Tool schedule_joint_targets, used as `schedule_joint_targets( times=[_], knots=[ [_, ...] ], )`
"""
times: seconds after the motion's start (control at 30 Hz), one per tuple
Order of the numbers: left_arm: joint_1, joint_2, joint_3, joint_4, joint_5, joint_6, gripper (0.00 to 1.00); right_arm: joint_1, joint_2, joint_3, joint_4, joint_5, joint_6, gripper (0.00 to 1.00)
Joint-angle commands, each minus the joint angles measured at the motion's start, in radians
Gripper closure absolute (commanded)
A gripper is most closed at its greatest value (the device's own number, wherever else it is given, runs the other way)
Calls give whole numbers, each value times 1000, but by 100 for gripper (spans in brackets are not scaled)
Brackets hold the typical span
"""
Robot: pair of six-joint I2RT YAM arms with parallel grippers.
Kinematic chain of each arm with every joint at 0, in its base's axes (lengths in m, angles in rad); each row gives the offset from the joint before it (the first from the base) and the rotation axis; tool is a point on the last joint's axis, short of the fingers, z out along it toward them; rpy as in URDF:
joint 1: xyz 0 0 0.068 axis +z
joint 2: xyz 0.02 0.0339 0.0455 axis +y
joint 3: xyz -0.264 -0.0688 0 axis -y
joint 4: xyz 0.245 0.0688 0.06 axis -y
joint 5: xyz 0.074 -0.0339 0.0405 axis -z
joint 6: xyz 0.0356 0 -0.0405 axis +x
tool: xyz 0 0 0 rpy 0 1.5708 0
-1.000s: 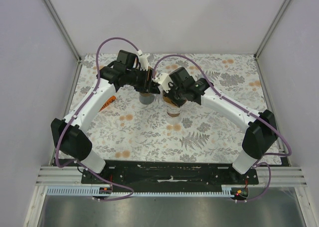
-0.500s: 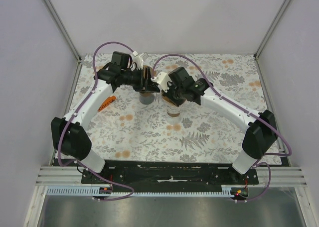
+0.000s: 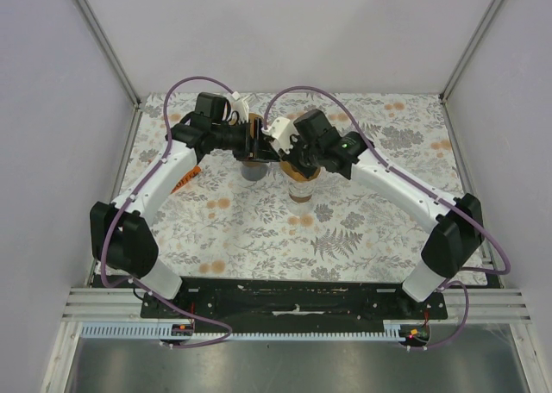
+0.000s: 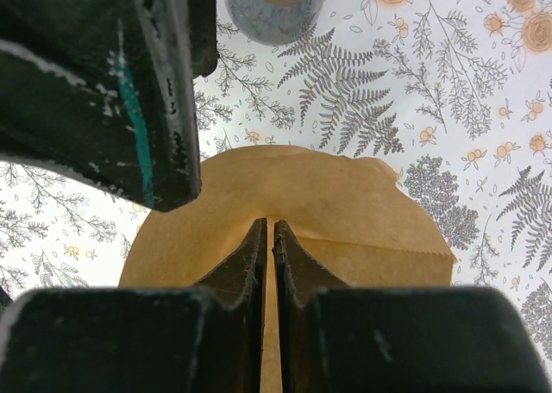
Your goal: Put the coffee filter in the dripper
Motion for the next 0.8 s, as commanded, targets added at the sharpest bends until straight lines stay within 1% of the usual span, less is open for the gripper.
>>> schedule_joint_targets(
  times=[0.0,0.2,0.4,0.57,0.7,0.73,0.77],
  knots=[
    [-3,-36,0,39,16,-32,41,3,-55,45,15,17,-3,87],
    [-3,-36,11,37,10,-27,41,-2,-72,57,7,8,-3,80],
    [-3,-36,60,-10,-32,26,41,-5,-109,97,1,-30,6,72],
    [-2,-42,89,-59,-82,86,40,-34,-158,120,-8,-56,23,61],
    [-3,-51,129,-93,-98,146,39,-80,-210,128,-2,-107,56,46],
    [-2,-50,154,-115,-105,175,38,-105,-225,126,5,-122,70,36],
    [-2,-51,175,-136,-116,201,37,-132,-245,123,11,-136,85,23]
  ],
)
